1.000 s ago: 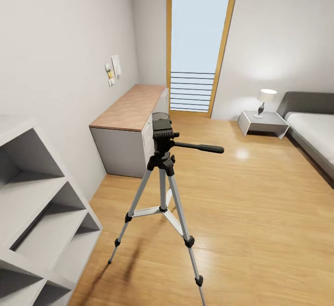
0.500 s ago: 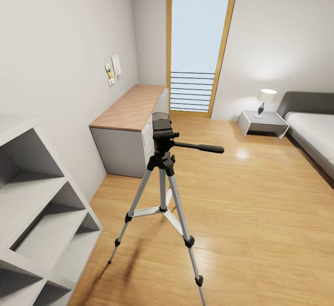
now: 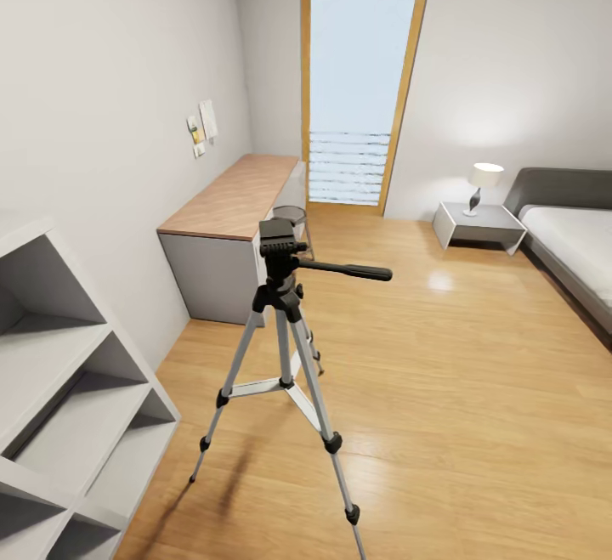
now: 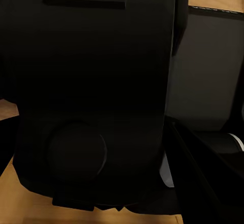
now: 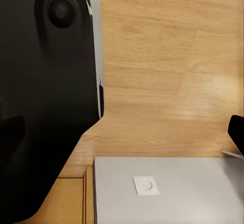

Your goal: Attach the digital camera to the camera tripod in the bedroom.

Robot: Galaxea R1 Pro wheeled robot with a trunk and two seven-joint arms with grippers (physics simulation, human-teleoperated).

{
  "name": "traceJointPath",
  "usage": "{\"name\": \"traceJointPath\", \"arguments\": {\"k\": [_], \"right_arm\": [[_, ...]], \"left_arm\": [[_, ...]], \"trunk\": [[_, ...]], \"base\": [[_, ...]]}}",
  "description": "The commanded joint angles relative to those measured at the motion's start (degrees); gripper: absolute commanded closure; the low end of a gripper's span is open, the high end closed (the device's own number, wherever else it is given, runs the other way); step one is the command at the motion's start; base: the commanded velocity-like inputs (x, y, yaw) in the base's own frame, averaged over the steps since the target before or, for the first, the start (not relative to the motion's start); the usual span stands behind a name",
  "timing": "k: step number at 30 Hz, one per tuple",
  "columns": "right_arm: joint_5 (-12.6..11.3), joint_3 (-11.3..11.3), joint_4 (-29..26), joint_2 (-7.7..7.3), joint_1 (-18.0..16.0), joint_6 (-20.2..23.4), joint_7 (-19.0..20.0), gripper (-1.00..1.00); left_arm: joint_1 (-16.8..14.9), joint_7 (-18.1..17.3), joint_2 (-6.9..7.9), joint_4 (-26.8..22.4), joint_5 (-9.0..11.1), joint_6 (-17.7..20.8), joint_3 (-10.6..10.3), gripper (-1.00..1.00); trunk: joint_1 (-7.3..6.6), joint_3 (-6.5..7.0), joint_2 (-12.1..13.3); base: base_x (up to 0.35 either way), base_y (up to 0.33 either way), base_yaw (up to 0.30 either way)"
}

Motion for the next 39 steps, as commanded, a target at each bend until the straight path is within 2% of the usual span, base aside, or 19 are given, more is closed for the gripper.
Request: {"name": "traceJointPath", "arguments": {"k": [1,14,30,39], "right_arm": [[0.0,-0.1,0.2,-0.01,-0.1,-0.3,-0.1,-1.00],[-0.4,-0.1,0.2,-0.09,-0.1,-0.2,-0.3,-1.00],[0.1,0.0,0.2,-0.05,-0.1,-0.4,0.1,-1.00],[0.3,0.1,0.2,-0.04,-0.1,-0.6,0.2,-1.00]], "left_arm": [[0.0,-0.2,0.02,0.0,0.5,0.2,-0.4,1.00],[0.0,-0.2,0.04,0.0,0.6,0.2,-0.4,1.00],[0.0,-0.2,0.04,0.0,0.5,0.2,-0.4,1.00],[0.0,-0.3,0.04,0.0,0.5,0.2,-0.4,1.00]], "trunk": [[0.03,-0.10,-0.1],[0.03,-0.10,-0.1],[0.03,-0.10,-0.1],[0.03,-0.10,-0.1]], "base": [[0.000,-0.036,0.000],[0.000,-0.007,0.000],[0.000,0.000,0.000],[0.000,0.000,0.137]]}}
